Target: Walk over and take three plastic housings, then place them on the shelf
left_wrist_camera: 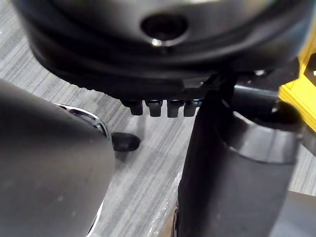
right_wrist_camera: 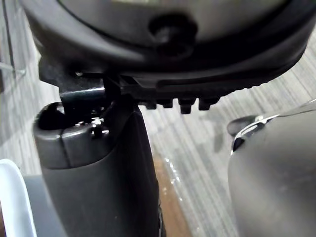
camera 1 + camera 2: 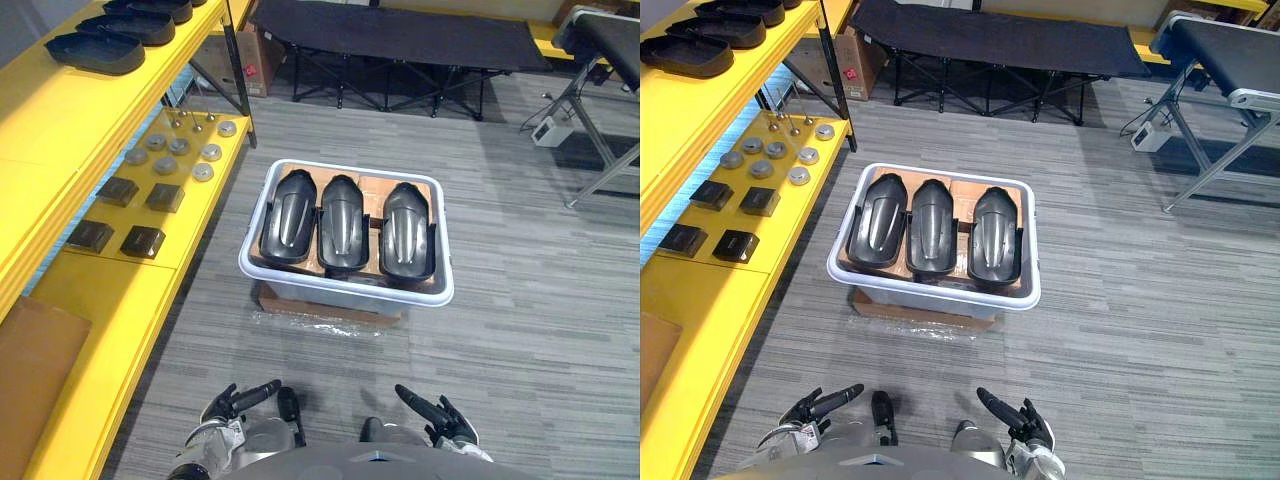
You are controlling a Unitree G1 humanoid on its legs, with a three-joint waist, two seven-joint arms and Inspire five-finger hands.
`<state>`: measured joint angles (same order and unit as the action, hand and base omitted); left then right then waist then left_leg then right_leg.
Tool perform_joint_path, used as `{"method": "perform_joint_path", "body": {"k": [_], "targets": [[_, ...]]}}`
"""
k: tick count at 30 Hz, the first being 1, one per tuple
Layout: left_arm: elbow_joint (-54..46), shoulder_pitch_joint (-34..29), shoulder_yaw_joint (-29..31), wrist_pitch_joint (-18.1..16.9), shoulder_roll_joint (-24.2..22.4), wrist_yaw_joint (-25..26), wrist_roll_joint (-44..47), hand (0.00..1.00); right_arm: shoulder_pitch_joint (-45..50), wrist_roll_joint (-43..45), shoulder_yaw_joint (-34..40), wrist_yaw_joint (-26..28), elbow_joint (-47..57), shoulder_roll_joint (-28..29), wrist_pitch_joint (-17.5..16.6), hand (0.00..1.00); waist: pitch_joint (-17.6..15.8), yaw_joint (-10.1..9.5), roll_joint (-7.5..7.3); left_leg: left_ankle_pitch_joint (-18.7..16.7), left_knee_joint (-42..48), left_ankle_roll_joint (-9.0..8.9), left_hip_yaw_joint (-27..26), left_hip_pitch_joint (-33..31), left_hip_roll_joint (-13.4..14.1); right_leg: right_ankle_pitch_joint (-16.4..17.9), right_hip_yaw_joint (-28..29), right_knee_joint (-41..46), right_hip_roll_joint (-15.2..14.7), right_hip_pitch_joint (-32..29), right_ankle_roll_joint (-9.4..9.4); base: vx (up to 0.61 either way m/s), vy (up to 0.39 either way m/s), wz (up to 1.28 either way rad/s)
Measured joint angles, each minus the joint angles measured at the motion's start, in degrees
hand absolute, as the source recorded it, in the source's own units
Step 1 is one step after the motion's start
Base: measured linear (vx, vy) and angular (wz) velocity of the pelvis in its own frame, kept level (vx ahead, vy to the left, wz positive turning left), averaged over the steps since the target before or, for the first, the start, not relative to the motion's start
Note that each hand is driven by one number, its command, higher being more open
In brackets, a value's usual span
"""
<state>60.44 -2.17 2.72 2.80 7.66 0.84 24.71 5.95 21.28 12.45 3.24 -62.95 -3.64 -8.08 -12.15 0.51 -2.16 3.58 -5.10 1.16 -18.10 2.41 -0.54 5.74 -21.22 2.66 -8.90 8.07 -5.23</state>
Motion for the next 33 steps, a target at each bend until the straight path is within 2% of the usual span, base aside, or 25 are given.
{"method": "perform_joint_path", "body": {"k": [4, 10, 11, 12, 15, 16, 20, 23, 27, 29, 32, 33], "targets": [[-1.94, -0.05, -0.97, 0.12, 0.01, -0.58, -3.11, 1.0, 1.11, 2.81, 0.01, -2.78, 6.82, 1.29, -0.23, 1.0, -0.23, 0.18, 0.0, 0.5, 0.0, 0.79, 2.06, -1.3, -1.19, 0.63, -2.44, 1.18, -1.12, -0.05, -0.84, 0.09, 0.022, 0.31], [-6.48, -0.67, -1.98, 2.56, 1.39, -0.7, -2.98, 1.0, 0.17, 3.87, -1.74, -7.2, 34.23, 1.27, -0.27, 1.0, -2.65, -0.46, -0.94, -1.2, 1.15, 1.57, 2.47, -2.94, -1.9, 0.93, -2.24, 5.85, -2.44, -2.62, -1.29, 0.03, 0.053, 0.1], [-6.85, -0.65, -1.94, 2.59, 1.61, -0.75, -2.83, 1.0, -0.39, 3.78, -1.66, -7.31, 36.19, 1.0, -0.26, 1.0, -3.15, -0.5, -1.21, -2.14, 2.74, 1.59, 2.46, -3.73, -1.74, 0.92, -2.13, 6.58, -2.67, -2.98, -1.27, 0.02, 0.076, 0.07], [-7.87, -0.61, -1.77, 2.54, 2.18, -0.94, -2.43, 1.0, -1.07, 3.62, -0.95, -7.5, 40.47, 0.21, -0.24, 1.0, -4.22, -0.68, -1.65, -4.76, 7.19, 1.9, 2.15, -5.58, -1.25, 0.89, -1.94, 7.6, -3.04, -3.13, -1.23, 0.04, 0.081, 0.03], [-8.6, -0.8, -1.64, 2.25, 3.12, -1.09, -2.45, 1.0, -1.59, 3.15, 0.41, -7.69, 46.85, -2.08, -0.12, 1.0, -5.03, -2.08, -1.53, -9.36, 14.35, 1.89, 0.7, -7.83, 0.21, 0.82, 0.4, 9.37, -3.07, -3.85, -1.23, 0.05, 0.075, -0.19], [-8.62, -1.24, -1.51, 2.15, 3.56, -1.1, -2.45, 1.0, -1.93, 2.49, 0.57, -7.7, 49.48, -3.43, -0.01, 1.0, -5.23, -1.85, -1.56, -10.7, 16.04, 2.04, 0.55, -8.44, 0.52, 0.81, 1.09, 9.78, -3.07, -4.1, -1.22, 0.06, 0.068, -0.22], [-8.0, -3.09, 0.36, 2.2, 3.91, -1.2, -2.43, 1.0, -1.79, 2.04, 3.18, -8.72, 58.44, -6.08, 2.05, 1.0, -5.41, -1.59, -1.88, -12.95, 19.53, 2.56, -0.24, -9.97, 1.31, 0.45, 2.64, 10.23, -2.87, -5.0, -0.8, 0.1, 0.044, -0.14], [-8.42, -3.47, 0.62, 1.8, 4.27, -1.51, -2.35, 1.0, -2.7, 2.04, 5.04, -10.11, 60.82, -8.94, 5.19, 1.0, -5.84, -1.72, -2.69, -12.87, 22.15, 3.37, -1.13, -10.12, 1.87, 0.18, 2.96, 10.68, -2.89, -4.38, -0.43, 0.15, 0.023, 0.11], [-8.84, -3.5, 0.6, 1.04, 4.4, -1.82, -2.44, 1.0, -6.27, 2.02, 5.02, -12.17, 60.93, -10.64, 9.71, 1.0, -6.21, -1.71, -2.84, -13.24, 23.09, 3.96, -0.95, -10.07, 2.75, -0.88, 4.07, 12.71, -2.23, -5.03, -0.09, 0.07, -0.001, 0.06], [-9.54, -3.46, 0.59, 0.9, 4.4, -1.98, -2.42, 1.0, -10.15, 2.04, 4.98, -13.33, 59.49, -11.91, 11.35, 1.0, -7.79, -1.77, -2.77, -13.44, 23.85, 4.28, -0.89, -10.33, 3.09, -1.09, 4.24, 12.84, -2.02, -5.03, -0.13, 0.0, 0.0, 0.0], [-11.18, -1.83, 0.3, 0.65, 4.24, -2.68, -2.35, 1.0, -20.64, 2.12, 4.98, -15.26, 50.52, -18.51, 12.42, 1.0, -11.0, -1.84, -1.42, -13.77, 26.96, 4.8, -0.21, -13.78, 3.7, -1.03, 4.13, 12.71, -1.76, -6.6, -0.14, -0.1, -0.015, 0.09], [-11.14, -0.73, 0.05, 0.26, 3.95, -2.86, -2.29, 1.0, -24.79, 2.12, 4.97, -15.95, 46.95, -21.3, 12.78, 1.0, -12.27, -1.98, -0.32, -13.83, 28.71, 4.9, 0.05, -15.6, 4.07, -0.9, 4.02, 12.83, -1.65, -7.53, 0.0, -0.14, -0.007, 0.1]]}}
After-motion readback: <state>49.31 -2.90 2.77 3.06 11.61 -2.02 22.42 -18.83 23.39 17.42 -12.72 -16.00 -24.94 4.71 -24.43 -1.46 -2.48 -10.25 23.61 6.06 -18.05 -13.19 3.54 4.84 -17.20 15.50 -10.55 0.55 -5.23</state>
